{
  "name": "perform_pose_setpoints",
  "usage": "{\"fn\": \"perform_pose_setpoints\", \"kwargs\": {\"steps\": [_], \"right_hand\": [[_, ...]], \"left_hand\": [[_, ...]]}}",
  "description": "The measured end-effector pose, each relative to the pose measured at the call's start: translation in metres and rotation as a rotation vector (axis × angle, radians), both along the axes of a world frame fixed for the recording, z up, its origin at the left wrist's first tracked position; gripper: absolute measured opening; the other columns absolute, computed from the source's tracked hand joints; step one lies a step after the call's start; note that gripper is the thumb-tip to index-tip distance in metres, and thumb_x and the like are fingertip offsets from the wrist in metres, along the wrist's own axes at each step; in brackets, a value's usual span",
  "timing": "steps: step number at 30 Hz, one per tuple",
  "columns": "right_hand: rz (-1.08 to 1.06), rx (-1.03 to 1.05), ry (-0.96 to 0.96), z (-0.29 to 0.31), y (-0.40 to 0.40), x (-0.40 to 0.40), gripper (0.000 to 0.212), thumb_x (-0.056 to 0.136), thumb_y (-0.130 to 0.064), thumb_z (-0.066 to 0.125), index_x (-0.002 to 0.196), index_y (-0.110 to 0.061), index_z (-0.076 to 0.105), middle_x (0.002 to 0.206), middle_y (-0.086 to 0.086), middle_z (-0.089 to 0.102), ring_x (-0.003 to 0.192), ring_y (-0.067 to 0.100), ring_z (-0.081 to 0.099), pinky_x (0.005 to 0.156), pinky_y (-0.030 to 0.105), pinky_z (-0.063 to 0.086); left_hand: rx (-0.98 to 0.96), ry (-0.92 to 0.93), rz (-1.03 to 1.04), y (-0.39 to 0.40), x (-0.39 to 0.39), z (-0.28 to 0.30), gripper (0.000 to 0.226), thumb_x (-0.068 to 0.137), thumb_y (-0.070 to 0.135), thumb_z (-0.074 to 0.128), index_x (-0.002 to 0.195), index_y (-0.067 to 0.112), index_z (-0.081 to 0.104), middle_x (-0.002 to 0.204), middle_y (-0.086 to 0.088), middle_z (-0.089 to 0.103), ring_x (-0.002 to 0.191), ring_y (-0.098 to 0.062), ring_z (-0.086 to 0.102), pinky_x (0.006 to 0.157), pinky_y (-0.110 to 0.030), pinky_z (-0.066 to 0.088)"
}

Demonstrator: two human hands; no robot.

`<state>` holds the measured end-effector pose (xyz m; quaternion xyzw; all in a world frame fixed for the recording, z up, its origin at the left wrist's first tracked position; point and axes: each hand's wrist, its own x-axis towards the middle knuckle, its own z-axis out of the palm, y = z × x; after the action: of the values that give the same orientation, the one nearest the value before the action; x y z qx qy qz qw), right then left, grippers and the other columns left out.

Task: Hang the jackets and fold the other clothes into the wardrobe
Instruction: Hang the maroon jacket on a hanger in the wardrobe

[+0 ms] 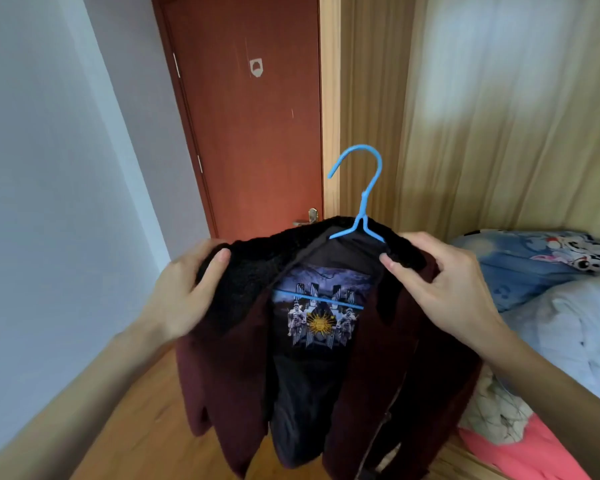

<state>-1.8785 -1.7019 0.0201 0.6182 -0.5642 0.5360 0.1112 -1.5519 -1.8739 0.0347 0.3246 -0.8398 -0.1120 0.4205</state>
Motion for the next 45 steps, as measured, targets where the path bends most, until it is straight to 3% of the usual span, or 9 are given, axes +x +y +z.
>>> {"fn": "perform_pose_setpoints", "kwargs": {"steps": [2, 7, 13, 19, 24, 28, 33, 39, 45], "right_hand": [[0.001, 0.017, -0.010, 0.005, 0.000, -0.003, 0.017, 0.096, -0.030, 0.076, 0.112, -0.026, 0.073, 0.096, -0.014, 0.076, 0.084, 0.007, 0.072, 0.072, 0.031, 0.053], [-0.052, 0.115, 0.064, -0.001, -0.004, -0.014, 0.017, 0.097, -0.038, 0.073, 0.113, -0.033, 0.072, 0.095, -0.013, 0.076, 0.082, 0.010, 0.072, 0.070, 0.041, 0.055], [-0.266, 0.032, 0.458, -0.012, -0.011, -0.034, 0.026, 0.103, -0.036, 0.066, 0.121, -0.018, 0.070, 0.085, 0.000, 0.071, 0.065, 0.027, 0.066, 0.052, 0.042, 0.055], [-0.211, -0.027, 0.584, -0.009, -0.011, -0.049, 0.029, 0.099, -0.035, 0.064, 0.120, -0.016, 0.066, 0.079, 0.003, 0.068, 0.051, 0.023, 0.051, 0.045, 0.037, 0.052], [-0.162, 0.080, 0.516, -0.011, -0.010, -0.047, 0.024, 0.103, -0.035, 0.063, 0.122, -0.022, 0.067, 0.087, 0.003, 0.074, 0.059, 0.024, 0.061, 0.054, 0.042, 0.056], [-0.150, 0.163, 0.218, -0.017, -0.013, -0.032, 0.018, 0.098, -0.032, 0.070, 0.115, -0.025, 0.072, 0.086, -0.004, 0.075, 0.064, 0.009, 0.064, 0.063, 0.038, 0.054], [-0.066, 0.057, 0.025, -0.011, -0.005, -0.021, 0.021, 0.094, -0.026, 0.076, 0.113, -0.018, 0.075, 0.096, -0.011, 0.078, 0.084, 0.002, 0.072, 0.074, 0.029, 0.053], [-0.042, -0.053, 0.090, 0.003, 0.000, -0.022, 0.020, 0.093, -0.022, 0.077, 0.111, -0.013, 0.075, 0.100, -0.021, 0.073, 0.087, -0.003, 0.069, 0.077, 0.010, 0.046], [0.047, 0.113, 0.107, 0.018, 0.006, -0.035, 0.027, 0.094, -0.048, 0.074, 0.118, -0.037, 0.069, 0.112, -0.022, 0.072, 0.103, -0.001, 0.070, 0.088, 0.011, 0.046]], "left_hand": [[-0.038, -0.125, -0.005, -0.015, 0.002, -0.007, 0.031, 0.104, 0.060, 0.028, 0.082, 0.047, 0.046, 0.070, 0.019, 0.055, 0.066, -0.003, 0.054, 0.062, -0.033, 0.040], [-0.339, -0.389, -0.003, -0.033, 0.003, -0.016, 0.039, 0.105, 0.060, 0.005, 0.083, 0.035, 0.026, 0.057, 0.009, 0.038, 0.048, -0.013, 0.038, 0.053, -0.036, 0.043], [-0.562, -0.513, 0.209, -0.034, -0.023, -0.014, 0.054, 0.108, 0.048, 0.016, 0.093, 0.016, 0.057, 0.060, 0.001, 0.051, 0.046, -0.035, 0.057, 0.044, -0.035, 0.044], [-0.548, -0.390, 0.304, -0.043, -0.029, -0.004, 0.048, 0.108, 0.043, 0.025, 0.082, 0.012, 0.052, 0.069, -0.002, 0.045, 0.042, -0.038, 0.048, 0.040, -0.035, 0.041], [-0.611, -0.229, 0.265, -0.024, -0.032, 0.010, 0.039, 0.107, 0.031, 0.034, 0.072, 0.014, 0.040, 0.065, 0.001, 0.034, 0.040, -0.031, 0.029, 0.036, -0.035, 0.038], [-0.649, -0.187, 0.368, 0.018, -0.048, 0.008, 0.035, 0.108, 0.028, 0.041, 0.074, 0.021, 0.037, 0.064, 0.000, 0.043, 0.049, -0.029, 0.045, 0.043, -0.029, 0.025], [-0.660, -0.219, 0.131, 0.054, -0.056, -0.030, 0.029, 0.108, 0.022, 0.044, 0.081, 0.015, 0.047, 0.081, -0.002, 0.045, 0.072, -0.025, 0.043, 0.062, -0.042, 0.042], [-0.555, -0.182, 0.043, 0.031, -0.062, 0.018, 0.036, 0.108, 0.044, 0.042, 0.126, 0.016, 0.054, 0.121, 0.000, 0.056, 0.103, -0.026, 0.052, 0.086, -0.042, 0.043], [-0.489, -0.369, -0.196, 0.020, -0.088, 0.023, 0.040, 0.104, 0.068, 0.034, 0.090, 0.030, 0.025, 0.060, 0.013, 0.037, 0.052, -0.017, 0.042, 0.050, -0.034, 0.036]]}}
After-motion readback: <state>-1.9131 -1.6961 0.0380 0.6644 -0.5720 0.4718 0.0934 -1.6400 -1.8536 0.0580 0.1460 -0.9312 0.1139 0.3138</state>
